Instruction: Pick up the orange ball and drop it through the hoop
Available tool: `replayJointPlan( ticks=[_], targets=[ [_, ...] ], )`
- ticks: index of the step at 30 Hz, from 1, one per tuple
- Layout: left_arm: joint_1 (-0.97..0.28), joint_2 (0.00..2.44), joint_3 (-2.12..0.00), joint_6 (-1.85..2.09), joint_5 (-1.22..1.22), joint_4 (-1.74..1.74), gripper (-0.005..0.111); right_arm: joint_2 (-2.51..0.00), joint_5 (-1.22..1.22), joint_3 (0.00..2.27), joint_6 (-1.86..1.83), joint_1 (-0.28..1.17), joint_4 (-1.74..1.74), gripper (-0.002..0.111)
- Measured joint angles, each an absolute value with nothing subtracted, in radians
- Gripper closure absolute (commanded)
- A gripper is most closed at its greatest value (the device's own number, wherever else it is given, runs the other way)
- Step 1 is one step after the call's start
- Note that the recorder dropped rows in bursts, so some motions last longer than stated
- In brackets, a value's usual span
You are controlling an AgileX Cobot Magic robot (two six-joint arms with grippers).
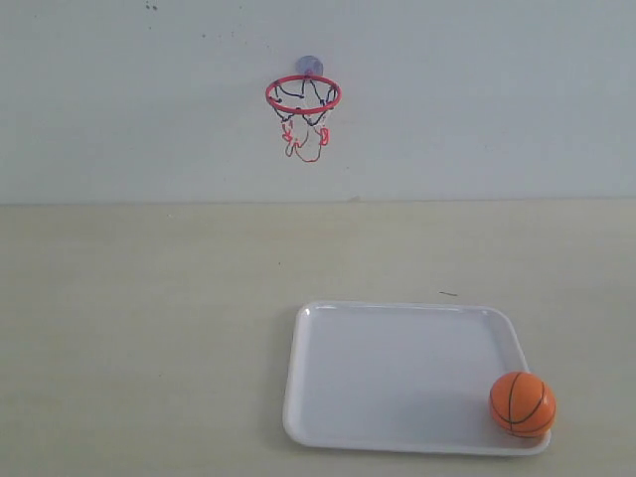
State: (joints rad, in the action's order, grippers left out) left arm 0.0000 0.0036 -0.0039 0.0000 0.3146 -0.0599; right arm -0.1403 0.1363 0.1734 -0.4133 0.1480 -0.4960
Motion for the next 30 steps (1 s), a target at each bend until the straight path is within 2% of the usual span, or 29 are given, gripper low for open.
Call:
replayJointPlan(
  ticks=[5,10,16,18,20,22,24,26,28,30],
  targets=[
    [0.000,0.004,-0.004,0.000,0.315,-0.060,0.103,-0.703,-0.148,0.375,-0.486,0.148,-0.596,0.109],
    [0.000,0.004,-0.004,0.000,0.315,-0.060,0.103,-1.077,-0.078,0.464,-0.447,0.149,-0.611,0.109],
    [0.000,0.004,-0.004,0.000,0.315,-0.060,0.103,-1.162,-0.021,0.489,-0.209,0.149,-0.628,0.109],
    [0.000,0.004,-0.004,0.000,0.315,-0.060,0.103,-1.170,-0.135,0.549,-0.219,0.149,-0.630,0.109],
    [0.000,0.004,-0.004,0.000,0.315,-0.060,0.103,-1.206,-0.396,0.694,-0.396,0.149,-0.628,0.109],
    [0.000,0.004,-0.004,0.000,0.315,-0.060,0.103,-1.288,-0.780,0.903,-0.565,0.149,-0.543,0.109],
    [0.000,0.004,-0.004,0.000,0.315,-0.060,0.103,-1.347,-0.919,1.000,-0.445,0.149,-0.364,0.109],
    [0.000,0.004,-0.004,0.000,0.315,-0.060,0.103,-1.399,-0.958,1.043,-0.217,0.149,-0.196,0.109],
    [0.000,0.004,-0.004,0.000,0.315,-0.060,0.103,-1.433,-0.984,1.050,-0.145,0.149,-0.136,0.106],
    [0.000,0.004,-0.004,0.000,0.315,-0.060,0.103,-1.462,-0.997,1.052,-0.121,0.149,-0.134,0.093]
  ],
)
